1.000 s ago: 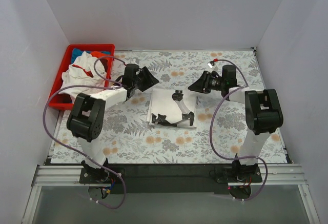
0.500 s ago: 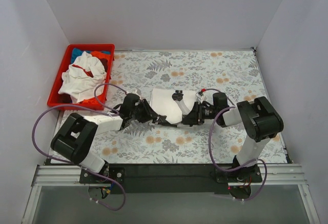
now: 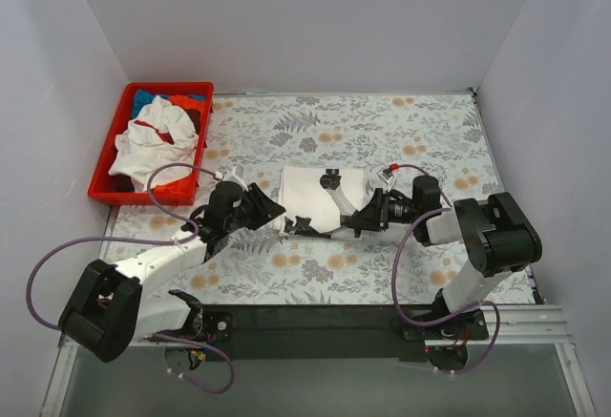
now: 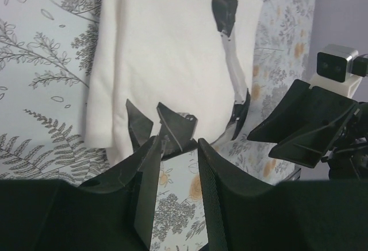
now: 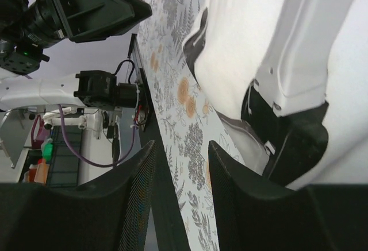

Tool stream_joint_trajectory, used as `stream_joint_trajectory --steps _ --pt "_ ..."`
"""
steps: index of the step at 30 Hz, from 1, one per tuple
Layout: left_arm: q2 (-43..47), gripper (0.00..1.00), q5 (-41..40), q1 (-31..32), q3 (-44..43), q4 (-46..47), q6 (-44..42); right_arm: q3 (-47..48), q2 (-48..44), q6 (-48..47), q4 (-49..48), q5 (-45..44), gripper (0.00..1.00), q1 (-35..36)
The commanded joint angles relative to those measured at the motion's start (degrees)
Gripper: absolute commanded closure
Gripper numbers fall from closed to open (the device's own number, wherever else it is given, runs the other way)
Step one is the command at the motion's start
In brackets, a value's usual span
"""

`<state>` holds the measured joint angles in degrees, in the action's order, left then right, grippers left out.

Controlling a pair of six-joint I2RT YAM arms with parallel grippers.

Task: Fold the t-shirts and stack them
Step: Fold the tshirt

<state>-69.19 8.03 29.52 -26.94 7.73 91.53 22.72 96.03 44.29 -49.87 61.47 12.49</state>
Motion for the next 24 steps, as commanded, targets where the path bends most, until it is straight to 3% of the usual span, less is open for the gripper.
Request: stream_joint_trajectory --steps 1,10,14,18,24 --pt "1.9 0.69 -0.4 1.2 -2.1 -2.5 -0.5 2.9 -2.1 2.3 -2.6 -0.7 0.52 0.1" --pt "-13.3 0.69 3.5 8.3 -11.0 4.6 -0.9 8.8 5.3 3.5 -3.0 -6.4 0.53 0.5" --pt "-20.5 0.69 2.8 11.0 -10.8 4.5 1.0 9.1 10.3 3.2 -3.0 -8.4 0.54 0.4" --pt "-21.3 0.72 -0.4 11.1 -5.7 3.3 3.8 7.5 13.0 1.9 -3.0 -9.7 0.54 -0.5" --pt "-15.0 0.73 -5.7 11.1 -2.7 -5.2 4.7 5.8 10.7 2.2 -0.5 -10.6 0.55 -1.9"
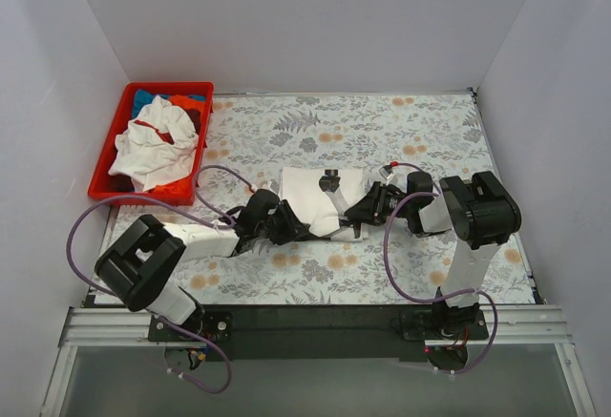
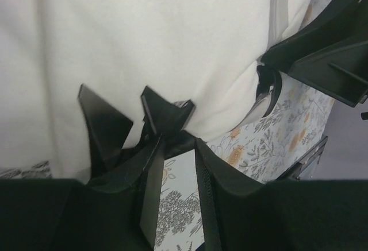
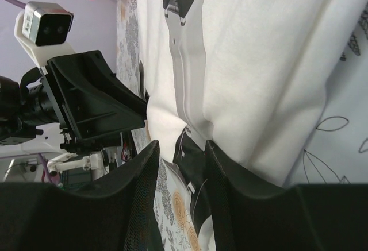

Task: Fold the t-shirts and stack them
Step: Fold the tshirt

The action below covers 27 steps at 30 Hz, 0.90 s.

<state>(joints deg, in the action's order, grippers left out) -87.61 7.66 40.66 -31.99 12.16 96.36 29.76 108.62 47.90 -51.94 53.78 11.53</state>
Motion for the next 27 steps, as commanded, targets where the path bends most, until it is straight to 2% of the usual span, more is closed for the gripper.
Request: stream_joint_trajectory --steps 1,3,6,10,14,18,19,22,27 --pt "4.9 0.73 -5.7 -0.1 2.4 -10.4 -0.1 -1.3 -3.0 -1.8 2.6 -3.2 0.55 -0.8" --pt "9.5 0.7 -6.8 -0.1 1.6 -11.8 -0.5 -1.0 -6.5 -3.5 5.5 -3.6 0.55 -0.9" --pt "15.4 0.65 -11.1 -0.1 -0.8 -18.7 -2.3 -0.4 -12.4 -6.0 13.2 -5.1 0.55 -0.9" --pt "20.4 0.56 -20.3 -0.1 -9.4 -31.4 -7.1 2.7 -22.9 -17.1 32.6 -12.9 0.52 -0.7" --pt "21.0 0.45 -32.1 -0.4 -18.1 -39.6 -14.1 7.3 -29.9 -23.2 55.9 -28.2 0.42 -0.3" --pt "18.7 0.33 -38.4 -1.2 -25.6 -43.1 -22.1 10.0 -35.3 -24.4 65.1 -35.6 0.3 0.2" --pt "18.1 0.3 -38.9 -1.5 -26.6 -43.2 -23.5 10.1 -35.9 -24.5 66.2 -36.5 0.29 0.2" --pt "16.7 0.28 -39.0 -3.0 -29.9 -42.5 -28.7 10.6 -37.0 -24.9 68.1 -38.2 0.27 0.8" --pt "18.0 0.28 -39.3 -5.2 -23.1 -35.1 -31.1 12.2 -34.6 -24.6 68.8 -38.4 0.27 3.2"
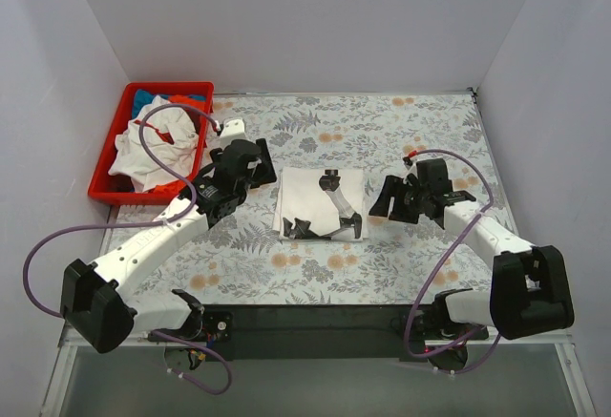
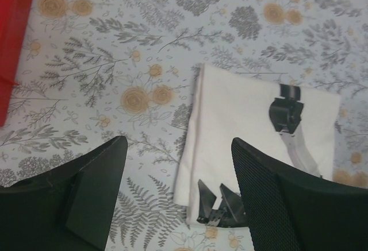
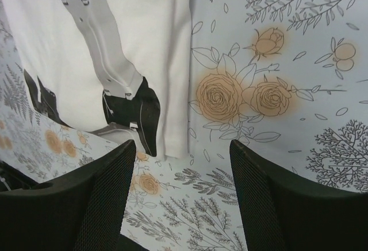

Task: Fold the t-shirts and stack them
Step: Fold the tshirt, then neatly place the folded tshirt to the corner

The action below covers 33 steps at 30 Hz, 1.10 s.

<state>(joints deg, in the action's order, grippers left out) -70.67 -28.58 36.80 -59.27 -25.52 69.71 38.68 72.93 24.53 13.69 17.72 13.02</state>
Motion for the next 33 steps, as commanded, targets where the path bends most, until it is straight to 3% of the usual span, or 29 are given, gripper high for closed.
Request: stream_joint_trajectory --steps 1,19,22,25,26,28,29,33 --pt "1.5 0.28 -1.8 -1.8 5.4 3.3 -4.5 3.9 2.4 -1.2 3.5 -2.7 0.27 2.4" --pt "1.8 0.3 -8.0 -3.7 8.4 4.2 -7.5 14.3 20.8 2.7 -0.1 -6.6 0.33 11.5" --pt "1.7 0.3 -8.0 -3.7 8.3 4.1 -7.3 15.1 22.6 2.3 -0.3 -7.3 0.41 12.0" --pt "1.5 0.3 -8.2 -3.7 8.1 3.8 -7.2 15.6 24.5 0.7 -0.2 -7.7 0.56 12.2" --pt "1.6 0.3 -8.2 -3.7 8.1 3.8 -7.2 16.2 25.0 0.2 -0.2 -7.9 0.7 12.2" --pt "1.6 0.3 -8.5 -3.8 8.2 3.5 -7.2 16.8 25.9 -0.9 0.0 -9.4 0.85 12.1" --pt "1.5 0.3 -8.7 -3.8 8.3 3.6 -7.1 17.7 26.1 -1.3 0.4 -10.2 0.98 12.0" --pt "1.4 0.3 -9.0 -3.8 8.4 3.5 -7.1 20.7 27.9 -4.0 1.6 -14.1 0.99 10.5"
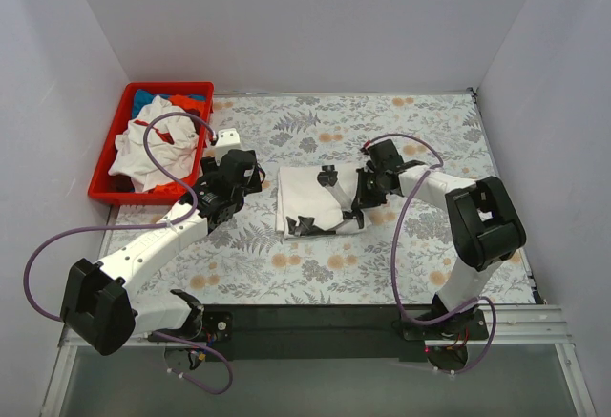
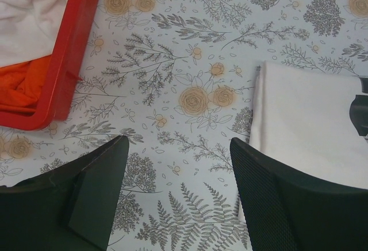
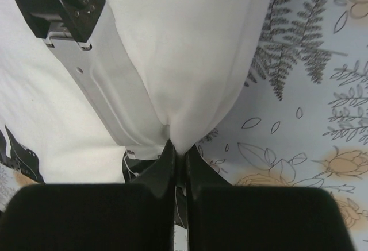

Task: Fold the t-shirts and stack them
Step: Neatly place the folded tshirt to the corner

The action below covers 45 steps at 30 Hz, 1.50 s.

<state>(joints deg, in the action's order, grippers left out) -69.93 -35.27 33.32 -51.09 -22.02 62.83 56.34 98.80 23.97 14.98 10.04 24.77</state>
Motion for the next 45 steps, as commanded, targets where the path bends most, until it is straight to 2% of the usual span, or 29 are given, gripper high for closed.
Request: stream_joint_trajectory --steps 1,7,13,17,23,25,26,28,29,32,40,45 --pt "0.6 0.3 -2.5 -0.3 0.2 0.1 -0.3 3.7 2.3 -3.8 0.6 -7.4 0.99 -2.9" --pt "0.1 0.3 -3.3 -0.7 0.4 0.0 -0.5 11.8 5.4 -9.6 1.5 -9.8 0.99 -12.2" --pt "0.8 0.3 -3.8 -1.2 0.7 0.4 -0.3 23.7 13.2 -21.7 3.2 -16.5 0.99 -20.7" --pt "0.7 0.3 -3.8 -1.3 1.3 1.3 -0.4 35.3 18.1 -27.6 3.3 -22.9 0.99 -24.2" --pt "-2.2 0.3 -4.0 -1.5 1.6 1.7 -0.8 53.2 30.3 -38.9 3.3 -30.8 0.99 -28.9" --pt "-3.5 0.3 -3.7 -1.5 1.5 1.7 -0.8 58.9 33.9 -38.9 3.2 -32.7 0.89 -30.2" --pt "-4.0 0.3 -3.3 -1.5 1.4 1.7 -0.8 60.4 35.9 -38.5 3.1 -33.4 0.73 -30.6" --pt "-5.2 0.3 -2.9 -1.6 1.3 1.7 -0.8 63.8 37.1 -38.3 3.0 -36.0 0.64 -30.8" --pt "-5.6 0.3 -2.7 -1.7 1.0 1.6 -0.8 64.2 37.2 -37.9 3.1 -36.3 0.57 -30.7" --pt "-6.5 0.3 -2.4 -1.8 0.4 0.8 -0.4 62.9 35.1 -35.0 3.0 -34.9 0.5 -30.4" --pt "-5.0 0.3 -2.4 -1.8 0.5 0.4 0.2 51.0 24.8 -32.7 2.3 -20.2 0.49 -23.1" --pt "-3.6 0.3 -1.8 -1.8 0.7 0.3 0.3 46.8 25.6 -32.1 1.5 -19.9 0.49 -17.5"
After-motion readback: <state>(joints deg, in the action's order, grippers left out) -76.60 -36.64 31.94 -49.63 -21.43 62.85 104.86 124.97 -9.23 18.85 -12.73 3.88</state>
